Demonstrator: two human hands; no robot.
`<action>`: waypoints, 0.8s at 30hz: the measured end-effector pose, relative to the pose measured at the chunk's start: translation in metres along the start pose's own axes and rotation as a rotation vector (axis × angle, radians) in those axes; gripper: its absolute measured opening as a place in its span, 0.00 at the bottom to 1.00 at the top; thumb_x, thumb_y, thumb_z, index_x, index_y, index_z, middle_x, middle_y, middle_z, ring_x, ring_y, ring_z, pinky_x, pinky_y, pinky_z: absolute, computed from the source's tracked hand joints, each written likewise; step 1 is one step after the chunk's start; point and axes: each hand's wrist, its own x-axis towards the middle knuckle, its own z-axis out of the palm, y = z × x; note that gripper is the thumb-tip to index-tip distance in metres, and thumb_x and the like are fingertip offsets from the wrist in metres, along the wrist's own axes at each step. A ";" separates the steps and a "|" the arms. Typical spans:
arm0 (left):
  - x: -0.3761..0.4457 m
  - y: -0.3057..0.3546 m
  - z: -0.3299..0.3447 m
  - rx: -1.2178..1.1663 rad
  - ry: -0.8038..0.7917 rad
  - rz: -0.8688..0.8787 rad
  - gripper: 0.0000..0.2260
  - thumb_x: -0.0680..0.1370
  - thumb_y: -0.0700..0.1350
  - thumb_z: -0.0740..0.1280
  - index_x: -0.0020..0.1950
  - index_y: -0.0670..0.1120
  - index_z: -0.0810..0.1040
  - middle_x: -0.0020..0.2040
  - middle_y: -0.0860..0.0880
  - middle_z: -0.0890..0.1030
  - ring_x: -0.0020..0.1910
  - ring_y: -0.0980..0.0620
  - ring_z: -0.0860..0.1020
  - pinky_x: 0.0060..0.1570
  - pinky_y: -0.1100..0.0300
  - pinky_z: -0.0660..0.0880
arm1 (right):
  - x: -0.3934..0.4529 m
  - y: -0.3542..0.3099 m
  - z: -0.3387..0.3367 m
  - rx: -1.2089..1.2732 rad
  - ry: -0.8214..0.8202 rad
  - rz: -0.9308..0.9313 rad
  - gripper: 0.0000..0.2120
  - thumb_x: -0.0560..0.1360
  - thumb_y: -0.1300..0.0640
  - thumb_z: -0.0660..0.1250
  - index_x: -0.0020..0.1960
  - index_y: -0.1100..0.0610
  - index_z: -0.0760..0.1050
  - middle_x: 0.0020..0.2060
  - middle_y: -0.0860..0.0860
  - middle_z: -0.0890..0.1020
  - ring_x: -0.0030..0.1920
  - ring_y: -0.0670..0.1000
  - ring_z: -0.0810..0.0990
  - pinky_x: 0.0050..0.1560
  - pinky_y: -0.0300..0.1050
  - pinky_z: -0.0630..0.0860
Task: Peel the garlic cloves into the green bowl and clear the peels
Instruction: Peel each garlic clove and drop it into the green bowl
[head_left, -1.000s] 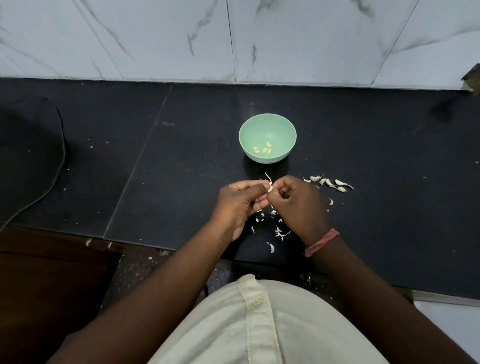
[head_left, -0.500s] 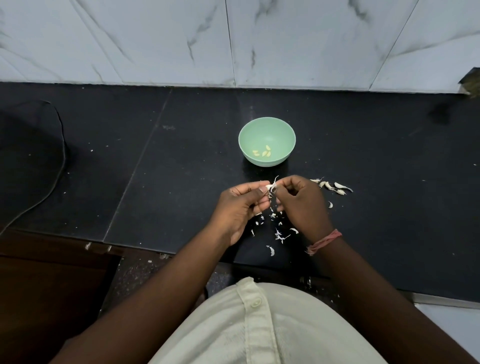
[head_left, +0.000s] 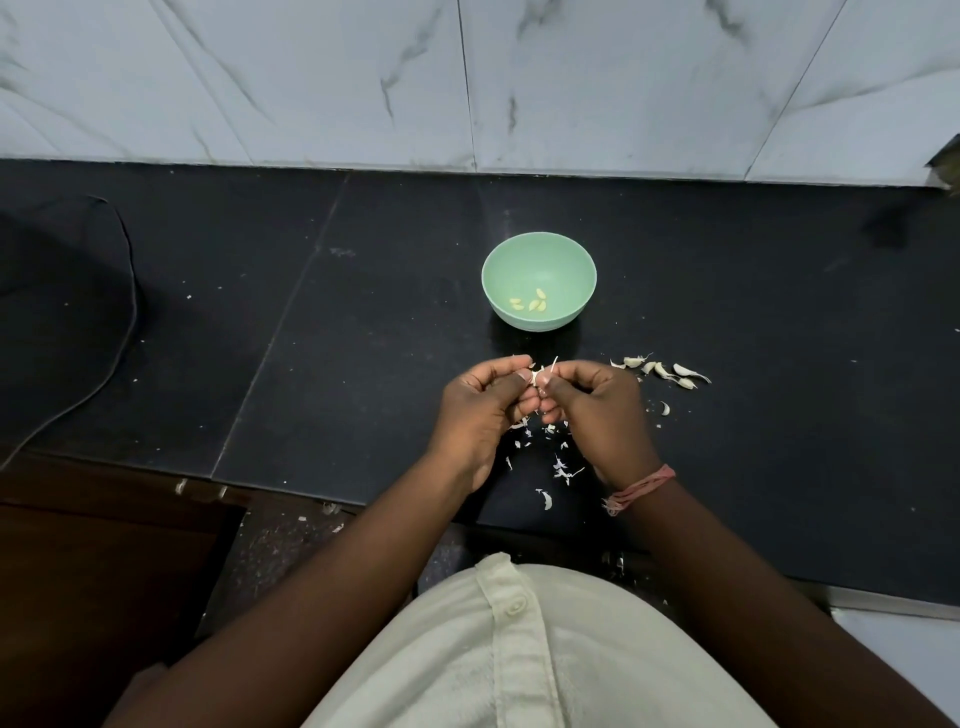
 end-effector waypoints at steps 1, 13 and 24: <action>0.000 -0.001 0.001 -0.015 0.020 0.011 0.07 0.78 0.32 0.69 0.56 0.35 0.81 0.43 0.40 0.84 0.38 0.52 0.82 0.46 0.62 0.82 | 0.000 -0.001 0.001 -0.011 0.012 -0.002 0.07 0.78 0.65 0.69 0.43 0.63 0.84 0.33 0.60 0.83 0.31 0.52 0.79 0.35 0.44 0.79; 0.002 0.016 -0.007 -0.028 -0.134 -0.178 0.05 0.79 0.32 0.67 0.52 0.34 0.82 0.38 0.42 0.84 0.35 0.54 0.82 0.42 0.64 0.82 | 0.006 -0.013 -0.011 0.279 -0.120 0.333 0.06 0.78 0.71 0.65 0.45 0.68 0.80 0.30 0.58 0.79 0.30 0.51 0.75 0.30 0.41 0.73; 0.004 0.023 -0.016 0.100 -0.225 -0.103 0.06 0.78 0.34 0.69 0.53 0.34 0.82 0.40 0.41 0.83 0.37 0.53 0.81 0.40 0.65 0.81 | 0.008 -0.013 -0.013 0.492 -0.316 0.590 0.08 0.81 0.66 0.60 0.47 0.62 0.77 0.31 0.51 0.78 0.30 0.44 0.73 0.29 0.33 0.71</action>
